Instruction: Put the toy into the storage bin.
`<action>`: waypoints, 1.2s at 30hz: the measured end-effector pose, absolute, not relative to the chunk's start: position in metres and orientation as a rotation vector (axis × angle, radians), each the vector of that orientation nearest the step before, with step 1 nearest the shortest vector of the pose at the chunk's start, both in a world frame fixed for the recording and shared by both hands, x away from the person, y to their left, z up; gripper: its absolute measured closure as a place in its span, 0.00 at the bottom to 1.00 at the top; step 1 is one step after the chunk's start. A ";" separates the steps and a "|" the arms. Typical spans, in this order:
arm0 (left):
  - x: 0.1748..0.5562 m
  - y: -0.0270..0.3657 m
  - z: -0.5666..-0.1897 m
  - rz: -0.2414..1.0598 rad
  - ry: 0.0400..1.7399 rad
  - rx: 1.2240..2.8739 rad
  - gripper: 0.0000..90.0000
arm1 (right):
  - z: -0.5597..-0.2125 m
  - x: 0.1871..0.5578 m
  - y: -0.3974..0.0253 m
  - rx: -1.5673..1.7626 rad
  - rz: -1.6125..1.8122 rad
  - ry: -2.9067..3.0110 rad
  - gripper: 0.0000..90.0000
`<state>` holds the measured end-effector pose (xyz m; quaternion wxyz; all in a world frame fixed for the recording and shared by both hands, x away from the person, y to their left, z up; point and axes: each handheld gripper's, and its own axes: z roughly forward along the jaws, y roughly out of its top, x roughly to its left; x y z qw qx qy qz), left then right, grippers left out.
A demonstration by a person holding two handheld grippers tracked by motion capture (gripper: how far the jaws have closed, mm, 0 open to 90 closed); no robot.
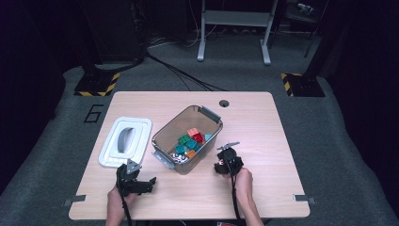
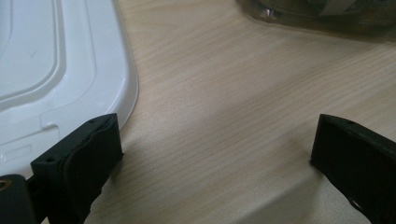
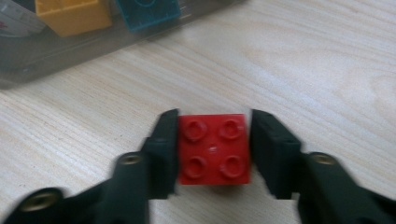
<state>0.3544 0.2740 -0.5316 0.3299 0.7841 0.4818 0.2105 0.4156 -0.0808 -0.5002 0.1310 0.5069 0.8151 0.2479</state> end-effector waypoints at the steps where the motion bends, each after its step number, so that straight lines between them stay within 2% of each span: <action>1: 0.354 0.274 -0.532 0.552 1.260 2.051 0.02 | -0.500 0.416 -0.081 1.472 0.720 2.367 0.64; 11: 0.354 0.274 -0.532 0.551 1.260 2.051 0.02 | -0.489 0.415 -0.088 1.459 0.768 2.345 0.65; 36: 0.354 0.274 -0.531 0.552 1.260 2.051 0.02 | -0.405 0.407 -0.100 1.348 0.912 2.276 0.65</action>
